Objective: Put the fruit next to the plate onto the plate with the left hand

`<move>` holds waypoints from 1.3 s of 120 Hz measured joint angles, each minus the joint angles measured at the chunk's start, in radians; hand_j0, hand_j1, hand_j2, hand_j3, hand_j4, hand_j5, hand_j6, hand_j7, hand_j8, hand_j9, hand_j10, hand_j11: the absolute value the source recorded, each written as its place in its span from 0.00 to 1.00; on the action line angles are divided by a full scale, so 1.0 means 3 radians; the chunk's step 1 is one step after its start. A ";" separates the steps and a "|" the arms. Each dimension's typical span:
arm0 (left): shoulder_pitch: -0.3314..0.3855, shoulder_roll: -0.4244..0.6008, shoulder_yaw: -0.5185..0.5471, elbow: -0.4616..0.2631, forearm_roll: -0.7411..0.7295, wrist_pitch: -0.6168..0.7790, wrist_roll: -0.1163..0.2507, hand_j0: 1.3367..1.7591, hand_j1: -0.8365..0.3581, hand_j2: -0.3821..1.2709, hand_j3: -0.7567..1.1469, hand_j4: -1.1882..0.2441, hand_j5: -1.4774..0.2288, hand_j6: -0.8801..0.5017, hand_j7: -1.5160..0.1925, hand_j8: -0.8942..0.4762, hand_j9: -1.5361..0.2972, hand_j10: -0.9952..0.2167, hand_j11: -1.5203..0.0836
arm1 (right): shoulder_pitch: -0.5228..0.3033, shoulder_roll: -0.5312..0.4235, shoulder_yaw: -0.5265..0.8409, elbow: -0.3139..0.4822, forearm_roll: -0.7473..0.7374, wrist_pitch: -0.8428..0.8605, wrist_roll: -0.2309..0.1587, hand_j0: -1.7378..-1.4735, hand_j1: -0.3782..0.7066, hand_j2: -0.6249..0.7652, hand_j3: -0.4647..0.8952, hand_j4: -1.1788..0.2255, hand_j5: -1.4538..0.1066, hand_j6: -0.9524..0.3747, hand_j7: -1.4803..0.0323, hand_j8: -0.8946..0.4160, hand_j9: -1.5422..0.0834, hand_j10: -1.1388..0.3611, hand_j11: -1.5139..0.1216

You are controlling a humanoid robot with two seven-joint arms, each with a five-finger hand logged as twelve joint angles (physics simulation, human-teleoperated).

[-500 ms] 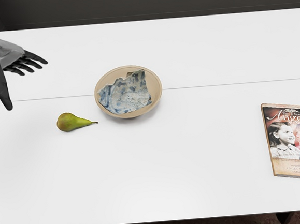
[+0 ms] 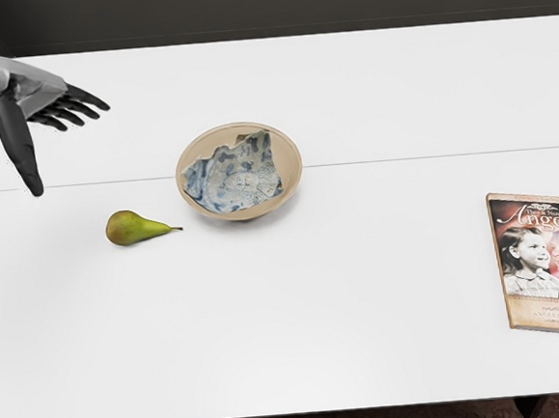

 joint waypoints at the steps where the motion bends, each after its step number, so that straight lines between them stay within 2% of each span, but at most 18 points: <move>1: -0.0027 -0.0031 0.0010 -0.0025 -0.0001 0.0000 0.0001 0.76 0.96 0.24 0.40 0.81 0.84 0.61 0.86 0.63 0.82 0.80 0.92 | 0.0000 0.0000 0.0000 0.0000 0.0000 0.0000 0.0000 0.30 0.03 0.45 0.34 0.84 0.93 0.72 0.98 0.68 0.95 0.76 0.93; 9: -0.0246 -0.0268 0.0137 -0.0301 -0.0076 0.0035 0.0004 0.76 0.96 0.23 0.40 0.81 0.84 0.61 0.86 0.63 0.82 0.80 0.92 | 0.0000 0.0000 0.0000 0.0000 0.0000 0.0000 0.0000 0.30 0.03 0.45 0.34 0.84 0.93 0.72 0.98 0.68 0.95 0.76 0.93; 15: -0.0293 -0.0466 0.0266 -0.0492 -0.0170 0.0214 0.0005 0.76 0.96 0.23 0.40 0.81 0.84 0.61 0.86 0.63 0.82 0.80 0.92 | 0.0000 0.0000 0.0000 0.0000 0.0000 0.0000 0.0000 0.30 0.03 0.45 0.34 0.84 0.93 0.72 0.98 0.68 0.95 0.76 0.93; 28: -0.0346 -0.0714 0.0556 -0.0900 -0.0506 0.1048 0.0035 0.76 0.96 0.23 0.40 0.81 0.84 0.61 0.86 0.63 0.82 0.80 0.92 | 0.0000 0.0000 0.0000 0.0000 0.0000 0.0000 0.0000 0.30 0.03 0.45 0.34 0.84 0.93 0.72 0.98 0.68 0.95 0.76 0.93; 46: -0.0479 -0.0898 0.0673 -0.1577 -0.0895 0.2336 0.0353 0.76 0.96 0.23 0.40 0.81 0.84 0.61 0.86 0.63 0.82 0.80 0.92 | 0.0000 0.0000 0.0000 0.0000 0.0000 0.0000 0.0000 0.30 0.03 0.45 0.34 0.84 0.93 0.72 0.98 0.68 0.95 0.76 0.93; 53: -0.0459 -0.1230 0.0652 -0.1745 -0.0946 0.2585 0.0507 0.76 0.96 0.23 0.40 0.81 0.84 0.62 0.86 0.63 0.82 0.80 0.92 | 0.0000 0.0000 0.0000 0.0000 0.0000 0.0000 0.0000 0.30 0.03 0.45 0.34 0.84 0.93 0.72 0.98 0.68 0.95 0.76 0.93; 64: -0.0396 -0.1309 0.0568 -0.1874 -0.0965 0.2782 0.0792 0.76 0.96 0.23 0.40 0.81 0.84 0.62 0.87 0.63 0.82 0.80 0.92 | 0.0000 0.0000 0.0000 0.0000 0.0000 0.0000 0.0000 0.30 0.03 0.45 0.34 0.84 0.93 0.72 0.98 0.68 0.95 0.76 0.93; 75: -0.0314 -0.1387 0.0515 -0.1892 -0.0966 0.2861 0.0959 0.76 0.96 0.23 0.40 0.81 0.84 0.62 0.87 0.63 0.82 0.80 0.93 | 0.0000 0.0000 0.0000 0.0000 0.0000 0.0000 0.0000 0.30 0.03 0.45 0.34 0.84 0.93 0.72 0.98 0.68 0.95 0.76 0.93; 89: -0.0211 -0.1387 0.0391 -0.1820 -0.0975 0.2898 0.1038 0.76 0.96 0.23 0.40 0.81 0.84 0.62 0.87 0.63 0.82 0.80 0.93 | 0.0000 0.0000 0.0000 0.0000 0.0000 0.0000 0.0000 0.30 0.03 0.45 0.34 0.84 0.93 0.72 0.98 0.68 0.95 0.76 0.93; 106: 0.0008 -0.1456 0.0329 -0.1553 -0.0983 0.2911 0.1061 0.76 0.96 0.23 0.40 0.81 0.84 0.62 0.87 0.63 0.82 0.80 0.93 | 0.0000 0.0000 0.0000 0.0000 -0.0001 0.0000 0.0000 0.30 0.03 0.45 0.34 0.84 0.93 0.72 0.98 0.68 0.95 0.76 0.93; 122: 0.0081 -0.1601 0.0266 -0.1315 -0.0979 0.2912 0.1040 0.76 0.96 0.23 0.40 0.81 0.84 0.62 0.87 0.63 0.82 0.80 0.93 | 0.0000 0.0000 0.0000 0.0000 0.0000 0.0000 0.0000 0.30 0.03 0.45 0.34 0.84 0.93 0.72 0.98 0.68 0.95 0.76 0.93; 156: 0.0421 -0.1788 0.0213 -0.1061 -0.0972 0.2989 0.1032 0.76 0.97 0.23 0.40 0.81 0.85 0.62 0.87 0.63 0.82 0.80 0.93 | 0.0000 0.0000 0.0000 0.0000 0.0000 0.0000 0.0000 0.30 0.03 0.45 0.34 0.84 0.93 0.72 0.98 0.68 0.95 0.76 0.93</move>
